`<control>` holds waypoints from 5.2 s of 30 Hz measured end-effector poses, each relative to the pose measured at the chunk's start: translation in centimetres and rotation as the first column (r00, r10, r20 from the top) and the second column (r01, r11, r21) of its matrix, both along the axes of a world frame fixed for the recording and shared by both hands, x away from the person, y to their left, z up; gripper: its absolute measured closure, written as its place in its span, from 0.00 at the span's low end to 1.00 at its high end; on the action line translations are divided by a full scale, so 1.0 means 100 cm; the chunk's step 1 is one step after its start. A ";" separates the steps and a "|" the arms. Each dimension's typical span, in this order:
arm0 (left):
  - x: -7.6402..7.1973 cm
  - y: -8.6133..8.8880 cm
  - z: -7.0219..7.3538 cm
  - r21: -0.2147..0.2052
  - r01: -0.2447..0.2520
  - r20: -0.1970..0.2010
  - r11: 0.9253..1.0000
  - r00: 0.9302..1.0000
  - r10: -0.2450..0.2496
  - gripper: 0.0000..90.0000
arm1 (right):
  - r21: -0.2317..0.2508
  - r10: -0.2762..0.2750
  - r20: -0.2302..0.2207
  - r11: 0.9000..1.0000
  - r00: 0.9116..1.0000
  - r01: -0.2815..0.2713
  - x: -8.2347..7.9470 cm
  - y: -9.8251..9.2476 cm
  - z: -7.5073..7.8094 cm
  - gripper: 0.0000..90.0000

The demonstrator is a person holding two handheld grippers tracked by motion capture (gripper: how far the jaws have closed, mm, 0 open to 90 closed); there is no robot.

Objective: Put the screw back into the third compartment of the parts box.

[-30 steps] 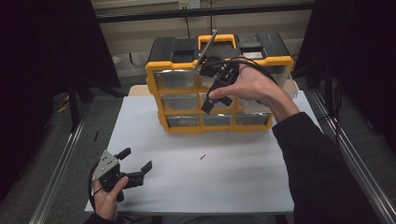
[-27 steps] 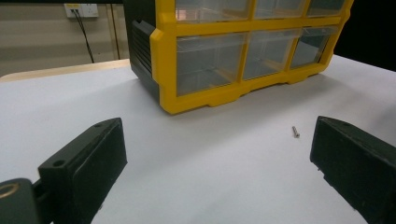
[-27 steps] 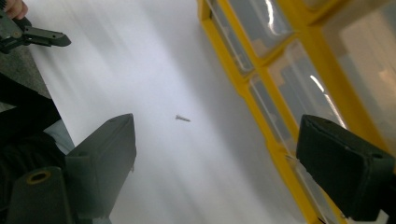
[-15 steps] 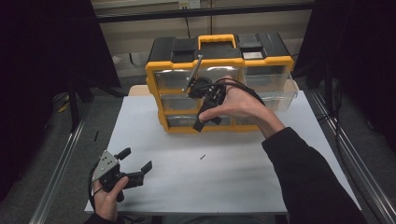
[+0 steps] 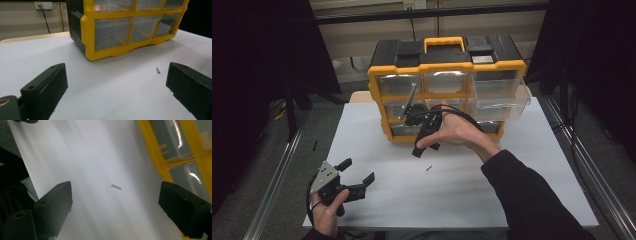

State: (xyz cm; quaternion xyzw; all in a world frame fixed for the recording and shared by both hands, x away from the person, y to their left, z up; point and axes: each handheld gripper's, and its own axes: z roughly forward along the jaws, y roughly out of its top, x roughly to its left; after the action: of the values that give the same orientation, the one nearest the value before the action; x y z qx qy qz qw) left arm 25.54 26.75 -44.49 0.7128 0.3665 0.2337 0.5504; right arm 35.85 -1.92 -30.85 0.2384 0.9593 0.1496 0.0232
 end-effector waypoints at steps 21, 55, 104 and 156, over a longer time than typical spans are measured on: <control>0.000 0.000 0.000 0.001 0.000 -0.001 1.000 1.000 0.000 0.04 | -0.078 0.124 -0.075 0.988 0.989 -0.130 0.004 0.000 -0.086 0.12; 0.000 0.000 0.000 0.006 -0.001 -0.003 1.000 1.000 0.001 0.04 | -0.119 0.237 -0.074 0.962 0.969 -0.245 0.021 -0.005 -0.142 0.57; 0.000 -0.001 0.000 0.007 -0.001 -0.004 1.000 1.000 0.001 0.04 | -0.069 0.099 -0.166 0.991 0.981 -0.112 0.020 -0.012 -0.106 0.98; 0.000 0.000 0.000 0.008 -0.007 -0.003 1.000 1.000 0.007 0.04 | 0.054 0.011 -0.066 0.999 0.998 -0.007 0.006 -0.018 0.040 0.98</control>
State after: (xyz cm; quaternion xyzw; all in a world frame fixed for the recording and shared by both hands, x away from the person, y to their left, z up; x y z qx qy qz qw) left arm 25.55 26.73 -44.53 0.7141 0.3688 0.2358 0.5463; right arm 36.40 -3.71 -26.86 0.2395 0.9562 0.1675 -0.0159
